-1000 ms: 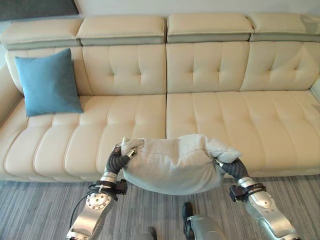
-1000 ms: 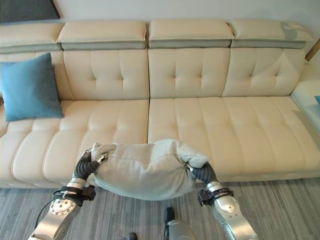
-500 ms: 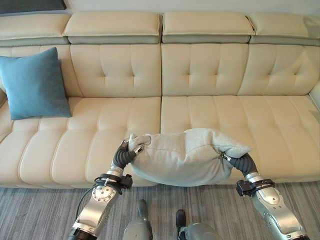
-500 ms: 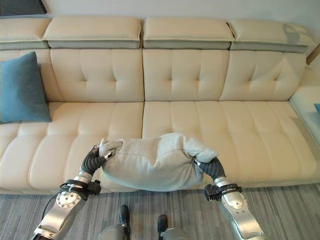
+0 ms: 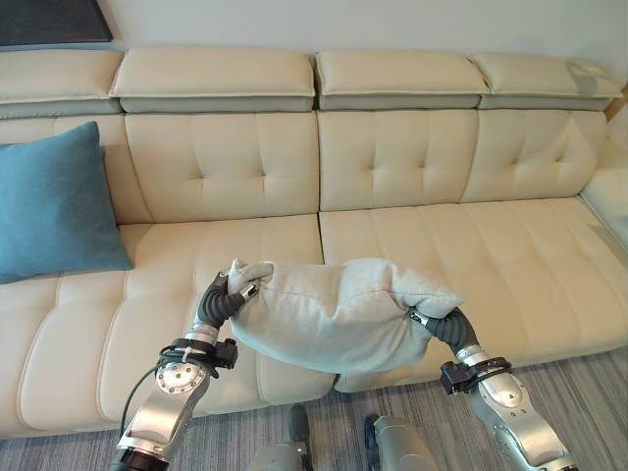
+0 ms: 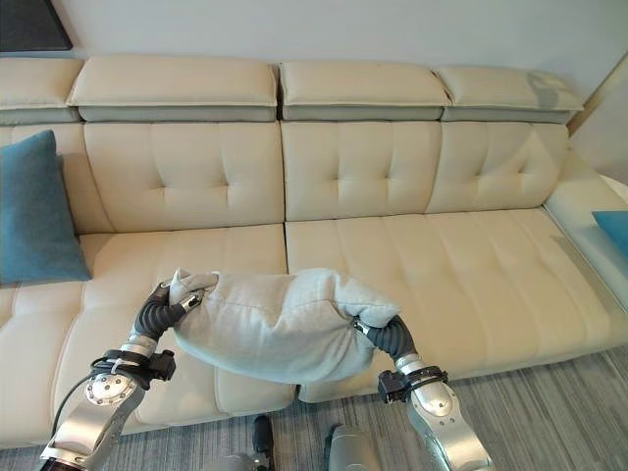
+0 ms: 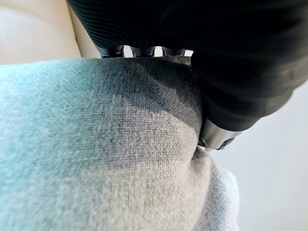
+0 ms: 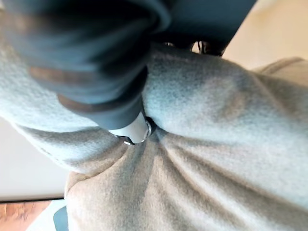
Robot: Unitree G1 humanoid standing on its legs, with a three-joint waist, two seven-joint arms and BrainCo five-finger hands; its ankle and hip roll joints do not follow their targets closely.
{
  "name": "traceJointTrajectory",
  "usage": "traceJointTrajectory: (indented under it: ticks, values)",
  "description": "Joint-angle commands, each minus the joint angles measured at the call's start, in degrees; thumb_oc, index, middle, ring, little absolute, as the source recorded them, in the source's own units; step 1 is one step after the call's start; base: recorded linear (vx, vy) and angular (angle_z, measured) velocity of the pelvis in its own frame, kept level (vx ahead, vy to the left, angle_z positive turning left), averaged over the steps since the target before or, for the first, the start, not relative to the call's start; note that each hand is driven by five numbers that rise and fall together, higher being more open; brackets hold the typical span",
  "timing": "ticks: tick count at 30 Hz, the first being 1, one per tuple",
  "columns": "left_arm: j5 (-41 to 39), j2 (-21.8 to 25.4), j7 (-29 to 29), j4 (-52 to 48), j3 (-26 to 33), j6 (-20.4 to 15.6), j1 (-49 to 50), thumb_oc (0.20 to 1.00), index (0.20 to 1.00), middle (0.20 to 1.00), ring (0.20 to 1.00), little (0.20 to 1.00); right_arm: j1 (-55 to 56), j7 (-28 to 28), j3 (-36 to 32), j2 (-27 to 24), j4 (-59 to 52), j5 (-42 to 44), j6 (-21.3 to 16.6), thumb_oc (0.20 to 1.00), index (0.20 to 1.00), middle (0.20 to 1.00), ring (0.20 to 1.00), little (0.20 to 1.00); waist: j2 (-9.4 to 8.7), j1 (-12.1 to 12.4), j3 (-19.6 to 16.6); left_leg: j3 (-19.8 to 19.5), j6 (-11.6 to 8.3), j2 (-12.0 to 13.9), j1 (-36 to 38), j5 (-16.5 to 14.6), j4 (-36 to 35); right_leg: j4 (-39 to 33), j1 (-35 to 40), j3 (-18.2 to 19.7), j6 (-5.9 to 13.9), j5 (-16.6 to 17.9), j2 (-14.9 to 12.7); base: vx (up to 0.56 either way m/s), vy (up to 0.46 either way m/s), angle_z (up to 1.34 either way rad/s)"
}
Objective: Pick up all the scattered cushions and arrange them neatly on the sofa.
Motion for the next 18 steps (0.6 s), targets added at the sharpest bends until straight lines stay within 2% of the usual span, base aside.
traceJointTrajectory:
  ticks: [1,5,11,13,15,16,17,18]
  values:
    - [3.45,-1.61,-1.06,-5.56,-1.59,-4.95,-1.05,0.2,0.2,0.2,0.2,0.2,-8.36,2.72,0.28,1.68,-5.22,0.58,-6.36,0.2,0.2,0.2,0.2,0.2,-1.12,0.03,-2.58,-3.16,-3.7,0.67,1.36,-9.39,6.3,-9.61,4.96,-0.46,0.43,8.85,1.36,0.15,-0.067,0.46]
    - [2.8,-2.05,0.55,-5.58,-0.59,-6.1,-2.54,0.2,0.2,0.2,0.2,0.2,-14.93,1.5,2.09,1.37,-4.91,1.1,-7.14,0.2,0.2,0.2,0.2,0.2,-0.89,1.39,-4.31,-3.96,-4.06,0.67,1.25,-9.59,5.43,-14.55,7.73,-1.59,-0.42,10.04,1.48,0.14,-0.08,0.32]
    - [1.03,-1.09,4.21,-3.88,-0.17,-7.2,-8.41,0.2,0.2,0.2,0.2,0.2,-26.82,-1.04,5.85,1.02,-0.97,0.49,-6.8,0.2,0.2,0.2,0.2,0.2,-0.31,3.19,-5.48,-4.54,-4.77,1.02,1.56,-8.33,1.8,-18.2,9.08,-2.82,-0.37,10.62,1.72,0.09,-0.062,0.04]
    - [0.26,-0.91,5.96,-2.69,-0.79,-7.64,-12.27,0.2,0.2,0.2,0.2,0.2,-30.85,-2.13,7.0,1.15,1.56,0.77,-6.48,0.2,0.2,0.2,0.2,0.2,-0.16,3.86,-5.38,-4.78,-5.1,1.15,1.49,-7.91,1.04,-19.06,9.28,-3.3,-0.45,10.59,1.85,0.06,-0.064,0.04]
    - [-0.88,-0.4,9.03,1.7,-3.01,-8.6,-20.96,0.2,0.2,0.2,0.2,0.2,-37.86,-4.19,8.42,1.72,6.81,2.2,-6.36,0.2,0.2,0.2,0.2,0.2,0.01,4.41,-4.64,-4.95,-5.66,1.4,0.22,-7.07,0.1,-19.74,8.24,-3.91,-0.42,10.86,1.86,-0.01,-0.065,0.08]
    - [-0.89,-0.4,9.06,1.91,-3.08,-8.7,-21.26,0.2,0.2,0.2,0.2,0.2,-38.1,-4.2,8.38,1.72,6.99,2.23,-6.44,0.2,0.2,0.2,0.2,0.2,0.0,4.42,-4.54,-4.97,-5.66,1.4,0.15,-7.05,0.1,-19.73,8.18,-3.93,-0.43,10.88,1.86,-0.05,-0.057,0.17]
    - [-1.62,0.13,10.85,5.23,-5.13,-9.08,-27.14,0.2,0.2,0.2,0.2,0.2,-42.85,-5.48,9.66,1.45,11.13,2.9,-6.28,0.2,0.2,0.2,0.2,0.2,0.07,4.87,-3.67,-5.13,-5.96,1.56,-1.32,-6.52,0.09,-19.72,7.01,-4.42,-0.4,11.07,1.83,-0.04,-0.041,0.17]
    - [-1.65,0.13,10.87,5.49,-5.21,-9.19,-27.5,0.2,0.2,0.2,0.2,0.2,-43.13,-5.47,9.61,1.43,11.35,2.95,-6.38,0.2,0.2,0.2,0.2,0.2,0.05,4.89,-3.57,-5.16,-5.96,1.56,-1.49,-6.52,0.18,-19.65,6.87,-4.44,-0.41,11.06,1.82,-0.07,-0.062,0.14]
